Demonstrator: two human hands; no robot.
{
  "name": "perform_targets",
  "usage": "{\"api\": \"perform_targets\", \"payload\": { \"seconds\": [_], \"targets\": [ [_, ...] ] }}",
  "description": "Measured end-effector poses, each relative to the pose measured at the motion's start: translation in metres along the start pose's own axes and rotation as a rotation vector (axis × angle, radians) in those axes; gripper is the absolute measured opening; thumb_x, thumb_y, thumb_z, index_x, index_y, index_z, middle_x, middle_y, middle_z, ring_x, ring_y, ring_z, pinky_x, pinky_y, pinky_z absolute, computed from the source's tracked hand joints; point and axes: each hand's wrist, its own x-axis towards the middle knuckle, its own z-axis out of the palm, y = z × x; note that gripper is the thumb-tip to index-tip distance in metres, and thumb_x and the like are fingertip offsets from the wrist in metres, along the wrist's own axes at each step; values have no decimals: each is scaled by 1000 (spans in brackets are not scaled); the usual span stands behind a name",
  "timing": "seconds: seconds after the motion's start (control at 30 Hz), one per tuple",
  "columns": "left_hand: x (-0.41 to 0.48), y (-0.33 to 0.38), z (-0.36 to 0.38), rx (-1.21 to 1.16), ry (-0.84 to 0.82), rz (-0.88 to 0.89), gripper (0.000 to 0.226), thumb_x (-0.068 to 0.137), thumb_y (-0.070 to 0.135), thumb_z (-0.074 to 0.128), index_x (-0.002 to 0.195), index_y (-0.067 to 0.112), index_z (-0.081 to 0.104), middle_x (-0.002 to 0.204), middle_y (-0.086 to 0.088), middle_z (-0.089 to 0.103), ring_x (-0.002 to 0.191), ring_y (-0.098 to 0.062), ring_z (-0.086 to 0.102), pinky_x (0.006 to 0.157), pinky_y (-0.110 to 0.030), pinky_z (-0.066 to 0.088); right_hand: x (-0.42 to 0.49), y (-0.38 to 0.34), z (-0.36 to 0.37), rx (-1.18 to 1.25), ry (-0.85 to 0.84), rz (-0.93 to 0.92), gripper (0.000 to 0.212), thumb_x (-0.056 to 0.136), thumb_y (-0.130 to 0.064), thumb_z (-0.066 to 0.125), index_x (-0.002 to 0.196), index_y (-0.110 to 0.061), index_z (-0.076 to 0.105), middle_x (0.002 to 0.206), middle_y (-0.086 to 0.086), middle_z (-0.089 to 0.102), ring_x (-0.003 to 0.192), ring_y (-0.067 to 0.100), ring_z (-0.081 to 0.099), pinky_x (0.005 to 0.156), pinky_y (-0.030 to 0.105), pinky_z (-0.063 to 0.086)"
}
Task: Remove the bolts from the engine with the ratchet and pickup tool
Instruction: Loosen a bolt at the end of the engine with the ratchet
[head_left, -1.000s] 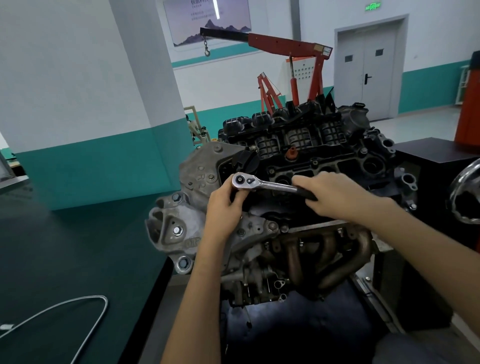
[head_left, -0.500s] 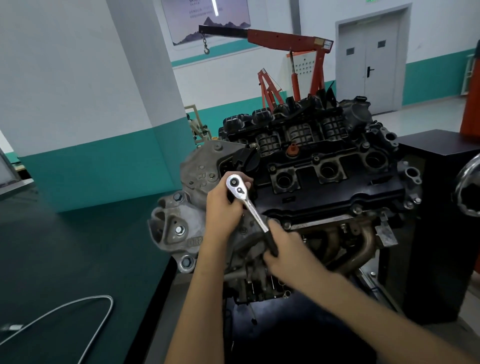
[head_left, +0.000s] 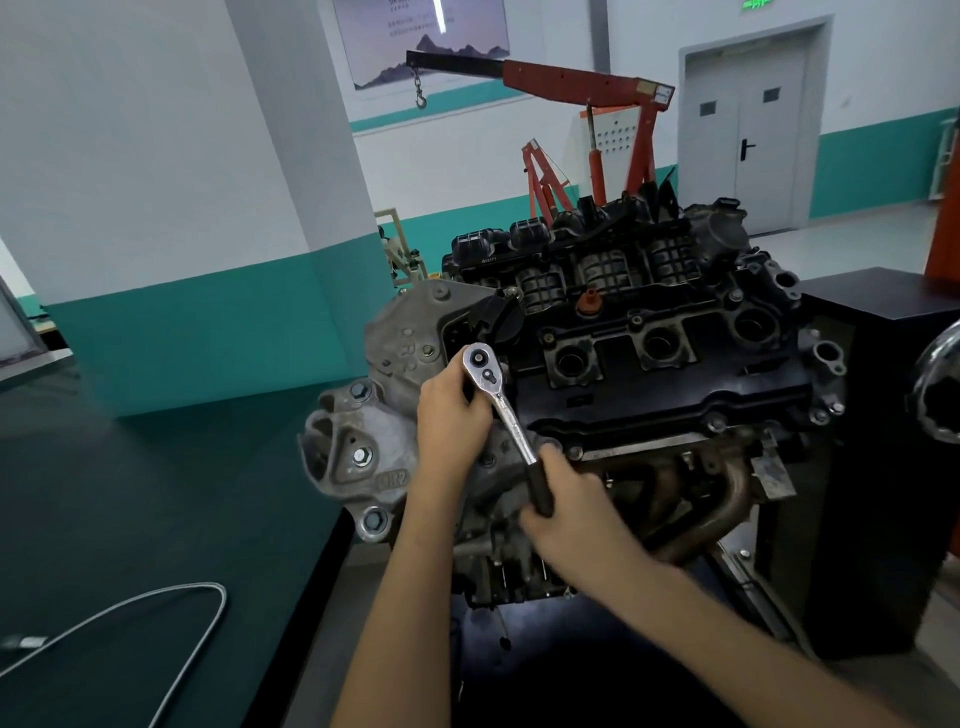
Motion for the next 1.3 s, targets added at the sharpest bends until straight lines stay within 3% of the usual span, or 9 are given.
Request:
{"api": "perform_targets", "payload": {
  "seconds": [0.23,0.37,0.47,0.57,0.7,0.83,0.93,1.13,1.3],
  "targets": [
    [-1,4,-9,-164,-95,55,31,86,-6,51,98,18,67,94,15,69,87,-1,62,76,-15,48,7,0,-4,-26,-43,-7,26,79,-12,57,99,-23,44,70,-2,53,64,21,58,62,37,52],
    [2,3,-12,-179,-153,74,26,91,-2,53,101,17,67,97,15,70,92,-2,62,80,-18,48,40,12,-79,-633,-82,-157,39,85,-22,57,122,-25,42,87,5,58,84,31,63,66,32,42],
    [0,3,-8,-142,-109,16,24,93,7,57,90,30,64,81,24,66,75,1,57,70,-20,46,64,7,-113,-843,-72,-255,32,89,-23,53,118,-26,41,78,-2,53,72,25,57,61,30,36],
    [0,1,-4,-132,-20,-23,22,91,3,57,90,24,65,76,20,65,72,2,56,68,-18,44,48,8,-90,-737,-21,-219,28,86,-24,55,108,-27,39,76,-3,45,78,29,60,62,31,38],
    [0,0,-3,-136,-31,-24,28,83,2,51,84,27,62,79,10,68,78,-10,64,75,-33,52,2,2,-16,-136,-40,-15,27,82,-18,57,91,-28,33,68,-2,50,66,27,60,56,34,48],
    [-1,-1,-3,-185,-45,-11,22,89,8,61,82,29,61,80,10,71,83,-6,67,80,-26,53,-4,-12,33,92,46,39,30,83,-15,55,108,-19,41,75,4,58,70,28,62,63,39,54],
    [-1,1,-6,-197,-88,37,12,90,7,60,90,18,65,90,9,72,85,0,65,75,-14,48,4,0,12,13,9,9,31,82,-14,56,110,-20,44,71,-1,55,67,25,59,61,33,49],
    [3,3,-13,-185,-185,75,17,95,5,56,104,15,66,99,10,70,98,-2,62,86,-18,48,49,18,-93,-587,-102,-168,31,83,-19,58,111,-24,46,72,-3,50,74,30,61,64,34,48],
    [-3,3,-6,-96,-5,48,18,92,3,59,105,13,67,81,23,64,76,10,58,69,-5,40,47,17,-91,-552,-93,-184,26,82,-19,59,90,-30,36,67,-4,49,61,23,57,54,29,39]
  ]
}}
